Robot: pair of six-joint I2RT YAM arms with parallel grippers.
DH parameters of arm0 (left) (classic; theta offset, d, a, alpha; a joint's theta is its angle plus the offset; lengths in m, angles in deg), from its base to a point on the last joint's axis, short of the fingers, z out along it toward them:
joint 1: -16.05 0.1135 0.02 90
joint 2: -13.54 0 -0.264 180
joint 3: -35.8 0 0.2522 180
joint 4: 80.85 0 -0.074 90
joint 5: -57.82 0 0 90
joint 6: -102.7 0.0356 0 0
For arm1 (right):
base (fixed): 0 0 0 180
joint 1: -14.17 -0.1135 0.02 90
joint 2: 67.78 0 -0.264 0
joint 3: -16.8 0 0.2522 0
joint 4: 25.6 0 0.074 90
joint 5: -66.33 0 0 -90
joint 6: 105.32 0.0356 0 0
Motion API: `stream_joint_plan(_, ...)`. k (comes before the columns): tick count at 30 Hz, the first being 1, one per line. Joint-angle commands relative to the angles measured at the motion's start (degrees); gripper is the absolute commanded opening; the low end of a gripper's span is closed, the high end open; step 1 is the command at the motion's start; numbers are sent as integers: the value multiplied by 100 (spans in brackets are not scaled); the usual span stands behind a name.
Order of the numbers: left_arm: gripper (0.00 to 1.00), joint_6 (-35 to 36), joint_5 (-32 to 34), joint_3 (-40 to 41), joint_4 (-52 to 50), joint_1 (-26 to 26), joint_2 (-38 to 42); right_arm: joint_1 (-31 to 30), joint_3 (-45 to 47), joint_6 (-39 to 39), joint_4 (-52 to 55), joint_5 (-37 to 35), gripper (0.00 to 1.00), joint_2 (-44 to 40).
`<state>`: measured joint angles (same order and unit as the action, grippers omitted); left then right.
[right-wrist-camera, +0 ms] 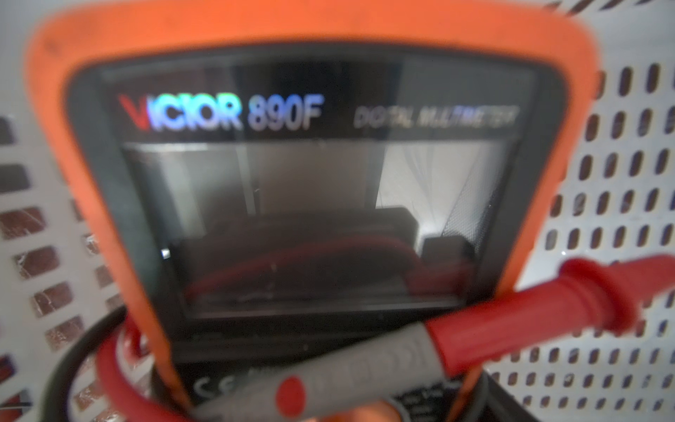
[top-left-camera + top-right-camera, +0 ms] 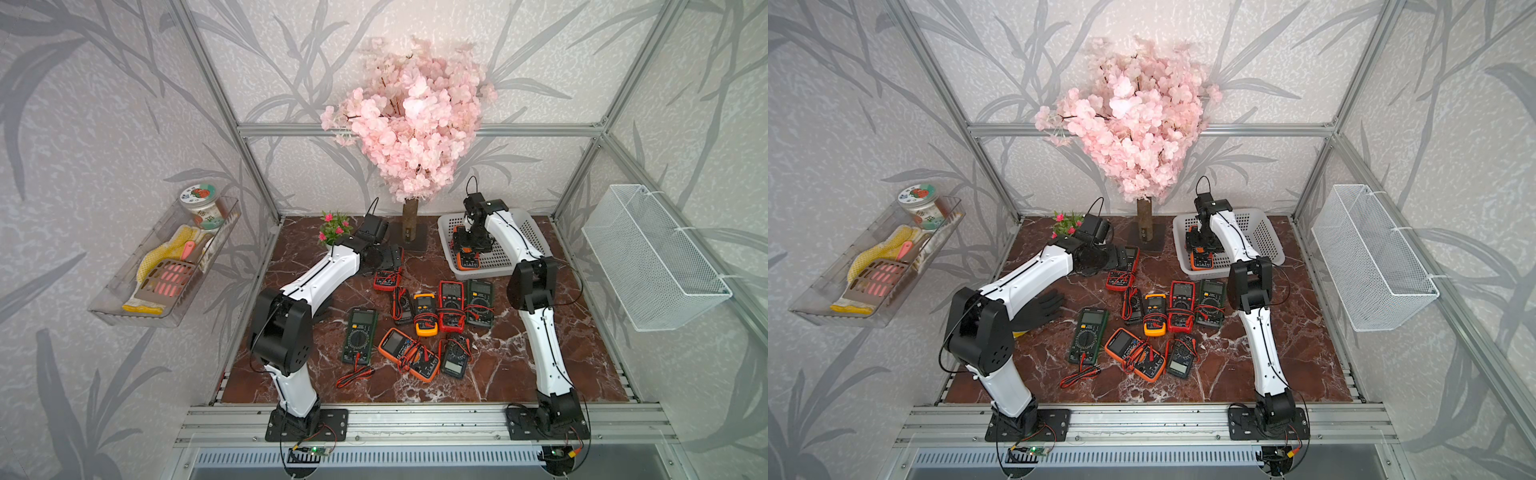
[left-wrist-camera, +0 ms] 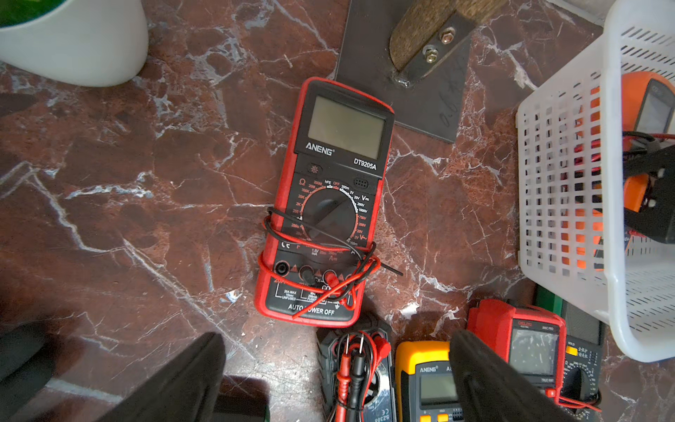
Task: Put the multimeter into the basket
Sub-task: Place the multimeter in the basket.
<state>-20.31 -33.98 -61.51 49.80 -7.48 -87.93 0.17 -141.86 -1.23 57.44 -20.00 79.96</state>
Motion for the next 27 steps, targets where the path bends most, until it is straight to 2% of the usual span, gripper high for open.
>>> stream_joint_plan(1, 100, 50, 12, -72, -106, -20, 43, -32, -322, 136, -2, 128, 88, 64)
stream_joint_plan(6, 100, 68, 11, -75, -103, -20, 40, -32, -342, 284, -68, 291, 100, 55)
stream_joint_plan(16, 100, 141, 14, -48, -122, -14, 70, -7, -338, 527, -63, 94, 100, -226)
stream_joint_plan(22, 100, 242, 88, -21, -116, -14, 127, -6, -323, 699, -102, -445, 100, -740)
stream_joint_plan(27, 100, 329, 160, 46, -123, -4, 205, 101, -146, 1097, -234, -519, 99, -1283)
